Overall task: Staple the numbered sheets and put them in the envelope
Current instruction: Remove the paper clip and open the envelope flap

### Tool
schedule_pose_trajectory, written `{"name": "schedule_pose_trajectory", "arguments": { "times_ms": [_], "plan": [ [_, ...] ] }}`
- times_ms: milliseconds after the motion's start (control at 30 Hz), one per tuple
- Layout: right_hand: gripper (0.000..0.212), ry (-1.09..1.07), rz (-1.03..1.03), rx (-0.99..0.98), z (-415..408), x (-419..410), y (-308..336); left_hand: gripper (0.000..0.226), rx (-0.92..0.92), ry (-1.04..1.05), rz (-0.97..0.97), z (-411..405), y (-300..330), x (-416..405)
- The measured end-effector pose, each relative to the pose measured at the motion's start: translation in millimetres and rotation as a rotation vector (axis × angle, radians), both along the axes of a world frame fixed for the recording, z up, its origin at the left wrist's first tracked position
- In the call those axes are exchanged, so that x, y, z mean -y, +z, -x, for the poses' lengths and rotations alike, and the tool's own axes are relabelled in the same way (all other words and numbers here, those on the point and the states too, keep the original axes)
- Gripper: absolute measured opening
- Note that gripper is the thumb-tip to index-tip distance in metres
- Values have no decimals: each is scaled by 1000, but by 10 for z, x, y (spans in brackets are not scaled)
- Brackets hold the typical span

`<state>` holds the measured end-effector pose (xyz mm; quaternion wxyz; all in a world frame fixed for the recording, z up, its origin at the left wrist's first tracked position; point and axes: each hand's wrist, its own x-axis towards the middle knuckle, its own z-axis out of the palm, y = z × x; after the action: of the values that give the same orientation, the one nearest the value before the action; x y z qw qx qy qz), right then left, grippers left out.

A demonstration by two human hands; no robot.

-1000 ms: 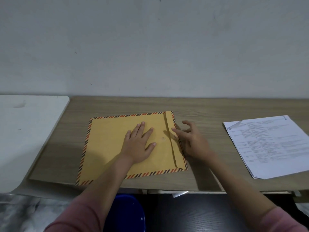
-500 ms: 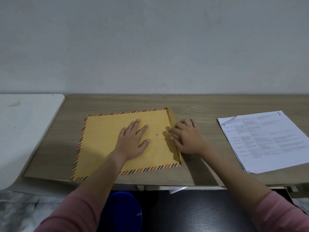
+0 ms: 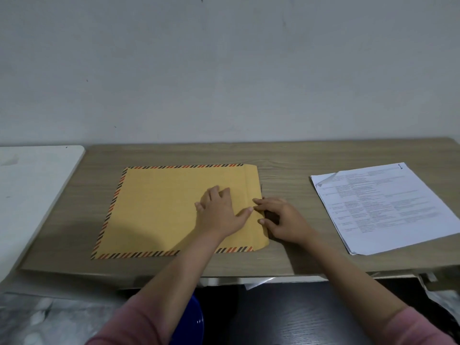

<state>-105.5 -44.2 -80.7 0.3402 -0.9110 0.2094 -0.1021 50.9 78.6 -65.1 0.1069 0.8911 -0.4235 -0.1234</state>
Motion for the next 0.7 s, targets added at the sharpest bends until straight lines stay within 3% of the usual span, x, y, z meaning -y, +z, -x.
{"name": "schedule_pose_trajectory", "arguments": {
  "times_ms": [100,233,433,600,700],
  "plan": [
    [42,20,-43,-2,31,63,-11,87,1,38,-44,101,54,103],
    [41,31,-66,19,66,118,14,72,-58,83,-55,147,119,187],
    [49,127,83,-35,206,205,35,49,-30,-37,68,295,254,166],
    [49,192,196,-87,332,262,59,26,121,-80,-158,518,474,244],
    [49,205,238,-116,405,299,78,15,99,-27,-210,671,551,271]
  ]
}}
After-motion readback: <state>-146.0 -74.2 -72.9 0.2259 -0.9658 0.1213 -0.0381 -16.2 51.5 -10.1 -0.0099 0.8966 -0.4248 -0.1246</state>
